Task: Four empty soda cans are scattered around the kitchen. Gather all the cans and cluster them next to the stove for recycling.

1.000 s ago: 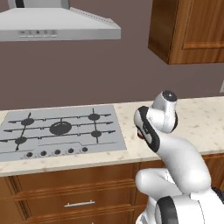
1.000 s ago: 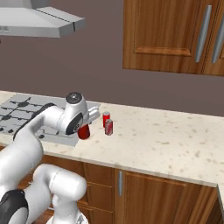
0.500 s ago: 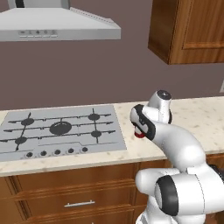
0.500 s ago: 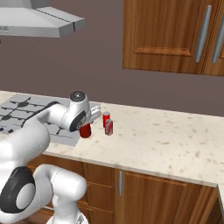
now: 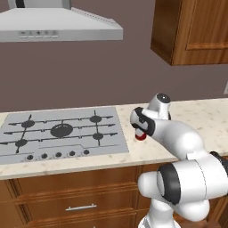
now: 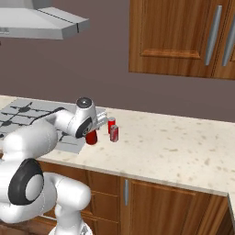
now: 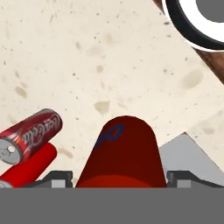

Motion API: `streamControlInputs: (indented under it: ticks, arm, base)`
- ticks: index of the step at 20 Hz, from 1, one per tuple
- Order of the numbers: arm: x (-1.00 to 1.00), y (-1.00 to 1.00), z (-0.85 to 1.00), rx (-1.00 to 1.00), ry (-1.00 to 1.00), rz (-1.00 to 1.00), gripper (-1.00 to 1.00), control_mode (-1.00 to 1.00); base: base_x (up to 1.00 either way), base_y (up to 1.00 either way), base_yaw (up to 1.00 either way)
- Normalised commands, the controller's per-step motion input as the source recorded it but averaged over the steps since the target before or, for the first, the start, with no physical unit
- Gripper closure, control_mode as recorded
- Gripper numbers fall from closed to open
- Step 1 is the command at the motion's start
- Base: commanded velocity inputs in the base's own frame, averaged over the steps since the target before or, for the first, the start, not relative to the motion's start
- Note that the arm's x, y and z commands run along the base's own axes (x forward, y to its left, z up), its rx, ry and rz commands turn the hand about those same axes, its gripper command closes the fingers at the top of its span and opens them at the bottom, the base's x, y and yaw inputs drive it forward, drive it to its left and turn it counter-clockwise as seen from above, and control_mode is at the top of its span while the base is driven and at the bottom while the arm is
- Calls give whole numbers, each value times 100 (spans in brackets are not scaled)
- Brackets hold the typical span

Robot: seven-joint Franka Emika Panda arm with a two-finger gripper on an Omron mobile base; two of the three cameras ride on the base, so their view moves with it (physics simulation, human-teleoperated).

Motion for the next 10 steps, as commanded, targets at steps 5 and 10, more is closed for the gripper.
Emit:
streamControlInputs:
  ticks: [5,10]
  arm:
    - [15,0,-13,0,0,0,100,-100]
    - [18,0,-10,0,0,0,100,-100]
  base:
    - [0,0,0]
    - [0,0,0]
